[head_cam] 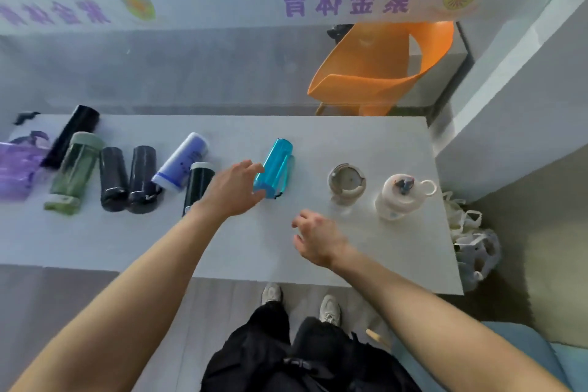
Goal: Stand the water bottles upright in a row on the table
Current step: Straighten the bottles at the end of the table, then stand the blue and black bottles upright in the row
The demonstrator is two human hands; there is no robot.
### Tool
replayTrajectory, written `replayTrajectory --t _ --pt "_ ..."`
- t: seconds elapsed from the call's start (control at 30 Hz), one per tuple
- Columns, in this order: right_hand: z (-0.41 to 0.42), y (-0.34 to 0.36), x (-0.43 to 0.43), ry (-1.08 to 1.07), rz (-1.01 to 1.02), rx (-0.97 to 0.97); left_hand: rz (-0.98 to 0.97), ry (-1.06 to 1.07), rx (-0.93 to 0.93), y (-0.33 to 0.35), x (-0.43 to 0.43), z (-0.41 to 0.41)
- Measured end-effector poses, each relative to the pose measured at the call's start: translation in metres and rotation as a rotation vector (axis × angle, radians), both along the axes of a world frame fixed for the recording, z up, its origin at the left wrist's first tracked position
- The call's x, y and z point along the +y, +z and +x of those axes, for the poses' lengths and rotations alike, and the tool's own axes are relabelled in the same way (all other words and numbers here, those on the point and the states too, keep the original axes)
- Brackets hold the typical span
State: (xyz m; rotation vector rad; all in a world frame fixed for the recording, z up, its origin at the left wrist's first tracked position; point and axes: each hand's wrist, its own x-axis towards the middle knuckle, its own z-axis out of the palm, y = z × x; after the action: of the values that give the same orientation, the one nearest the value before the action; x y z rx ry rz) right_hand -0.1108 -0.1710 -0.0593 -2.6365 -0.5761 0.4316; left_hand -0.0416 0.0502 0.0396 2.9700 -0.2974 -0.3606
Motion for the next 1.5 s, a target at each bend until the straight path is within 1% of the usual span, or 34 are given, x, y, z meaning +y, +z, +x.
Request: replayTrajectory --t 0.1,0.17,0.2,0.3,0.33,0.37,0.43,0.47,0.53,0.6,0.67,0.73,0.8,0.87,0.93,1.0,1.1,1.23,1.37,1.43,1.5 --pt "0.035 -0.007 0.043 0.078 -0.001 -0.183 0.050 0.167 0.019 -0.016 0.070 -0.025" --pt "0.063 -0.016 0.067 0.118 -0.027 -0.299 0.066 0.233 0.037 -0.029 0.106 -0.039" --pt "0.076 -0.018 0.078 0.150 -0.105 -0.303 0.066 0.259 0.044 -0.035 0.121 -0.045" --pt "0.107 -0.029 0.101 0.246 -0.520 -0.252 0.059 0.283 0.088 -0.049 0.154 -0.050" --pt "0.114 -0.033 0.105 0.286 -0.624 -0.241 0.059 0.275 0.116 -0.054 0.163 -0.050" --pt "0.120 -0.038 0.108 0.322 -0.696 -0.236 0.065 0.257 0.146 -0.058 0.170 -0.049" --pt "0.129 -0.046 0.111 0.375 -0.758 -0.247 0.078 0.197 0.196 -0.065 0.185 -0.046" --pt "0.132 -0.049 0.112 0.399 -0.754 -0.281 0.080 0.162 0.200 -0.068 0.192 -0.044" --pt "0.136 -0.051 0.115 0.403 -0.684 -0.371 0.090 0.065 0.175 -0.073 0.204 -0.038" --pt "0.133 -0.044 0.118 0.301 -0.504 -0.418 0.096 -0.068 0.138 -0.078 0.211 -0.028" --pt "0.123 -0.032 0.119 0.064 -0.213 -0.435 0.109 -0.209 0.091 -0.081 0.214 -0.017" --pt "0.105 -0.014 0.120 -0.248 0.066 -0.391 0.121 -0.337 0.054 -0.083 0.212 -0.005" --pt "0.084 0.003 0.118 -0.503 0.244 -0.339 0.114 -0.455 0.025 -0.087 0.209 0.007" --pt "0.067 0.009 0.115 -0.666 0.337 -0.348 0.123 -0.572 0.002 -0.095 0.203 0.016" --pt "0.054 0.009 0.113 -0.780 0.340 -0.370 0.207 -0.709 -0.004 -0.104 0.198 0.022" --pt "0.045 0.006 0.113 -0.870 0.310 -0.342 0.312 -0.825 -0.005 -0.114 0.194 0.023" --pt "0.040 -0.001 0.113 -0.948 0.277 -0.267 0.381 -0.885 -0.022 -0.121 0.190 0.025" --pt "0.044 -0.003 0.116 -0.988 0.223 -0.208 0.397 -0.956 -0.047 -0.128 0.187 0.029" --pt "0.038 -0.009 0.112 -0.977 0.172 -0.119 0.371 -1.018 -0.077 -0.132 0.184 0.035" --pt "0.026 -0.017 0.106 -1.003 0.150 -0.053 0.333 -1.000 -0.090 -0.131 0.184 0.040" --pt "0.009 -0.026 0.097 -1.008 0.104 0.013 0.236 -0.902 -0.104 -0.126 0.186 0.039"
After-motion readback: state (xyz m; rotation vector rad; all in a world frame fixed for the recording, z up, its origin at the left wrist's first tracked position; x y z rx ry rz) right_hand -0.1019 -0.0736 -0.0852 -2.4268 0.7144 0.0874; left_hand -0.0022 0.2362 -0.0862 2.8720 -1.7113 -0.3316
